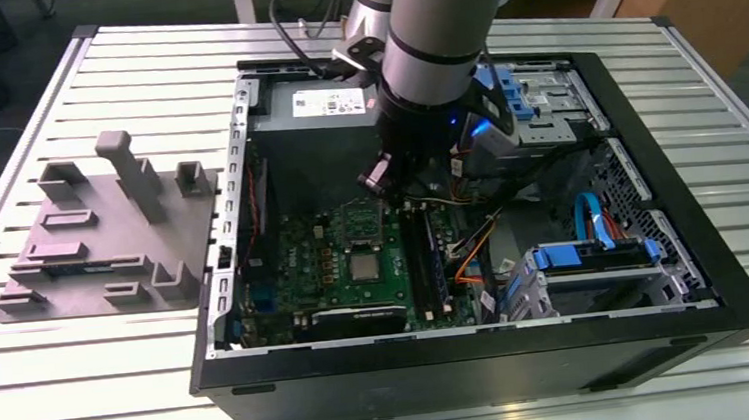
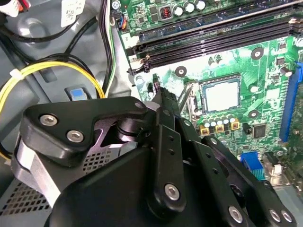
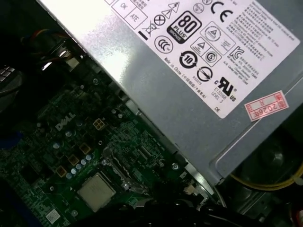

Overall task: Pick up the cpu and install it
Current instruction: 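Close the cpu cover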

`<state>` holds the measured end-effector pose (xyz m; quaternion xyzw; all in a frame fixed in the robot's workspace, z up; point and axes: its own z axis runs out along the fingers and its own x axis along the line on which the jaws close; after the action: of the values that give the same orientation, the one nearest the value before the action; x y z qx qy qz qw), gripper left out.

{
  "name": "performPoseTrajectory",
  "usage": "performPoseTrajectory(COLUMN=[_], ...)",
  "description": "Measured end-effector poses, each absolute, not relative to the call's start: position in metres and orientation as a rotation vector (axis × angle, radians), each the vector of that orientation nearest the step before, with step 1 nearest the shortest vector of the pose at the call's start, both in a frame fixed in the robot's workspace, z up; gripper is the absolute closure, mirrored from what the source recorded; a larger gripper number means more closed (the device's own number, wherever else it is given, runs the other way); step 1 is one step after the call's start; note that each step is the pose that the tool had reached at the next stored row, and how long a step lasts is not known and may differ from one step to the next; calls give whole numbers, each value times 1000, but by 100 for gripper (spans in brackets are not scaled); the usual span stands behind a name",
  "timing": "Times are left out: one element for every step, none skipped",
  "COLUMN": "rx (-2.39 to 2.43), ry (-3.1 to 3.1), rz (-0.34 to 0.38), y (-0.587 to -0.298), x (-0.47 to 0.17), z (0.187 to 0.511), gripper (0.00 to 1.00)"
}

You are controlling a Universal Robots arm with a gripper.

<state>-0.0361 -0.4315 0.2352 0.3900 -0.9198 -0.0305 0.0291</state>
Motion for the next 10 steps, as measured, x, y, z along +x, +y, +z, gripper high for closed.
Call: performPoseTrajectory(rx=[1214, 1225, 1236, 1247, 1259, 1269, 1280, 1291, 1302, 1313], ry=[-2832, -2828, -2823, -2817, -2812, -2807, -2802, -2796, -2791, -2785], rz=[-94, -93, -93, -93, -93, -92, -92, -91, -91, -90], y=[-431, -431, -431, -431, -431, -432, -432, -432, -432, -432], x=[-36, -36, -36, -37, -37, -37, -37, -37, -37, -37], z=[236, 236, 236, 236, 237, 237, 237, 237, 237, 237], gripper=[90, 90, 90, 90, 90, 90, 90, 90, 90, 90])
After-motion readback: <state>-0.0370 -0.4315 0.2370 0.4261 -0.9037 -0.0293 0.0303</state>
